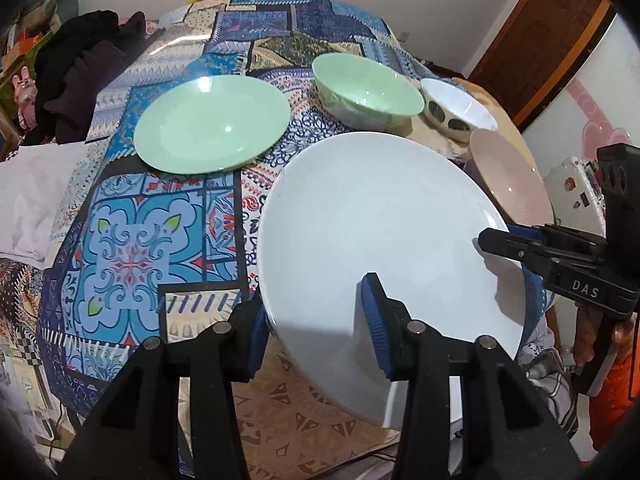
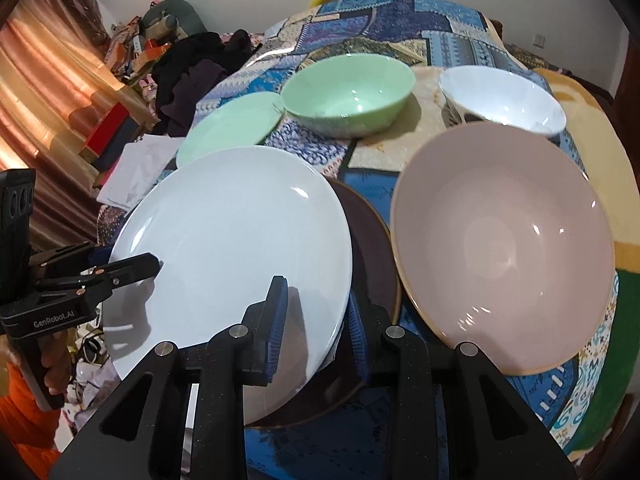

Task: Organize plates and bowls
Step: 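Lift the white plate with both tools and carry it over the dark brown plate, then lower the white plate onto the dark brown plate and open both tools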

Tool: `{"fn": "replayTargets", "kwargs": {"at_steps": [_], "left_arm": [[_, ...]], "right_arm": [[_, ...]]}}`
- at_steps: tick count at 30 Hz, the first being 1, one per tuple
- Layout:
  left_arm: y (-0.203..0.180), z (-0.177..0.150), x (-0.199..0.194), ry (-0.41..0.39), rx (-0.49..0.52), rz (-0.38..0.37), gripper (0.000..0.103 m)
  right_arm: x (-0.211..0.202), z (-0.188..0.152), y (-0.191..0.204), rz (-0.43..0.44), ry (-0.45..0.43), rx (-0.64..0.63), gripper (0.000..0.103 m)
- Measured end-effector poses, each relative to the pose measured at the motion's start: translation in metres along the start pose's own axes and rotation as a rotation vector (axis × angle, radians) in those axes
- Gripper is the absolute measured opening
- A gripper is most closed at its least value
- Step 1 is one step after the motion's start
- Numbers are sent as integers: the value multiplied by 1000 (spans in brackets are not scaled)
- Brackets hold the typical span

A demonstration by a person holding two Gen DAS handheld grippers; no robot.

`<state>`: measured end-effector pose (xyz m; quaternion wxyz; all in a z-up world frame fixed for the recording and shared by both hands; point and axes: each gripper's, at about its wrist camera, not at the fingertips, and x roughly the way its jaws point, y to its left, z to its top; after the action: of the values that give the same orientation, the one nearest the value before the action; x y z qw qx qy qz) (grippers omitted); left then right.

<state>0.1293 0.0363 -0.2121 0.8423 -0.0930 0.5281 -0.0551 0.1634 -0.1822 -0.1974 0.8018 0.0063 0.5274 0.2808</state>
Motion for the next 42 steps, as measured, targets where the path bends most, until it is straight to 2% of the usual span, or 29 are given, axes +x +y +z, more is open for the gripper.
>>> {"fn": "replayTargets", "kwargs": {"at_steps": [15, 20, 31, 35, 36, 42], "left_arm": [[-6, 8, 26, 41, -5, -3, 44], [-8, 6, 36, 52, 16, 34, 44], [-7, 5, 37, 53, 10, 15, 43], [-6, 4, 29, 33, 17, 3, 43], [-6, 4, 24, 24, 24, 1, 43], [-5, 3, 6, -24, 37, 9, 44]], "right_arm": [[1, -9, -14, -4, 5, 58, 27], [0, -9, -13, -12, -2, 56, 27], [-4, -10, -15, -4, -6, 64, 27], [-8, -11, -11, -44, -8, 38, 30], [-9, -12, -9, -80, -11, 22, 30], [-27, -9, 3, -91, -57, -41, 30]]}}
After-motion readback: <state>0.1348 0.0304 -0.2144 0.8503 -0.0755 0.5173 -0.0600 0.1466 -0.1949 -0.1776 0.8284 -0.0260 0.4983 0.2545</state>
